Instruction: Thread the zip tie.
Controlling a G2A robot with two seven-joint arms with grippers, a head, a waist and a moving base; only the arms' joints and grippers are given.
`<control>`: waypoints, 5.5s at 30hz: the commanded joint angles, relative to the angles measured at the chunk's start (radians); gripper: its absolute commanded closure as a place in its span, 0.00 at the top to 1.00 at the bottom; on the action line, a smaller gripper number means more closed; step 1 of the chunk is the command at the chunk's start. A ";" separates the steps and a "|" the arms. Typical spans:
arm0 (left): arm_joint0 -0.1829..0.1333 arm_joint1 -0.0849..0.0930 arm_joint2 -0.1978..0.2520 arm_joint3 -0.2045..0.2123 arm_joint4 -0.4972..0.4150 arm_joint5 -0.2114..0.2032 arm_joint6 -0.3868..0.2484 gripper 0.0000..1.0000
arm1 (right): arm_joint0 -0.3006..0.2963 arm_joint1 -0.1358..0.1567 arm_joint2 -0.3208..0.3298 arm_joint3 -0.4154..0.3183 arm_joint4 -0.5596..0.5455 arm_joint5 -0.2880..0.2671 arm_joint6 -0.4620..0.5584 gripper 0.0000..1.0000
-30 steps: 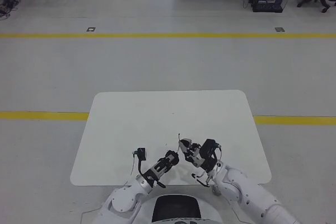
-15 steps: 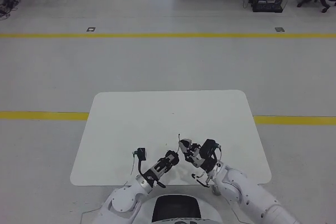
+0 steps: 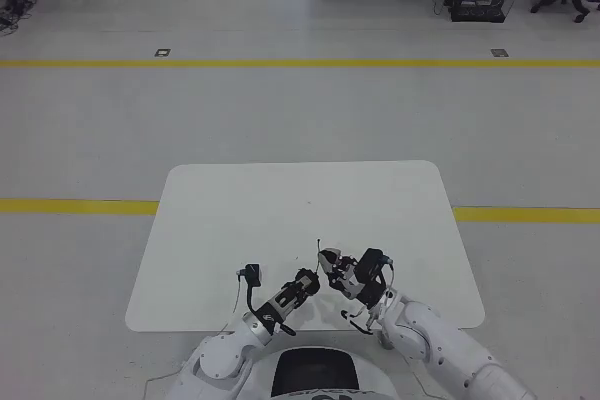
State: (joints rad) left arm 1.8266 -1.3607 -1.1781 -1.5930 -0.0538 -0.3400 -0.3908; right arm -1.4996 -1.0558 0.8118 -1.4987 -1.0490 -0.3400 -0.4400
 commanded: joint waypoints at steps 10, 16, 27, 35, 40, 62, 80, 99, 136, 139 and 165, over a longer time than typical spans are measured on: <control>0.000 0.000 0.000 0.000 0.000 0.000 0.000 0.00 | 0.006 -0.001 -0.011 0.003 0.004 0.000 0.001 0.00; 0.000 0.000 0.000 0.000 0.000 0.000 0.000 0.00 | 0.010 -0.001 -0.023 0.002 0.012 0.000 0.003 0.00; 0.000 0.000 0.000 0.000 0.000 0.000 0.000 0.00 | 0.018 0.005 -0.039 0.010 0.033 0.000 -0.002 0.00; 0.000 0.000 0.000 0.000 0.000 0.000 0.000 0.00 | 0.011 0.007 -0.042 0.020 0.096 0.000 -0.015 0.00; 0.000 0.000 0.000 0.000 0.000 0.000 0.000 0.00 | 0.009 0.011 -0.049 0.023 0.142 0.000 -0.019 0.00; 0.000 0.000 0.000 0.000 0.000 0.000 0.000 0.00 | 0.059 0.037 -0.147 0.028 0.252 0.000 -0.043 0.00; 0.000 0.000 0.000 0.000 0.000 0.000 0.000 0.00 | 0.108 0.055 -0.232 0.052 0.345 0.000 -0.088 0.00; 0.000 0.000 0.000 0.000 0.000 0.000 0.000 0.00 | 0.161 0.076 -0.318 0.076 0.407 0.000 -0.123 0.00; 0.000 0.000 0.000 0.000 0.000 0.000 0.000 0.00 | 0.248 0.112 -0.464 0.076 0.478 0.000 -0.229 0.00; 0.000 0.000 0.000 0.000 0.000 0.000 0.000 0.00 | 0.250 0.113 -0.472 0.083 0.489 0.000 -0.224 0.00; 0.000 0.000 0.000 0.000 0.000 0.000 0.000 0.00 | 0.260 0.111 -0.489 0.105 0.476 0.000 -0.224 0.00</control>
State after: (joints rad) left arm 1.8266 -1.3607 -1.1781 -1.5930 -0.0538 -0.3400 -0.3908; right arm -1.2396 -0.9443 0.3233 -1.3941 -0.5732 -0.3400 -0.6655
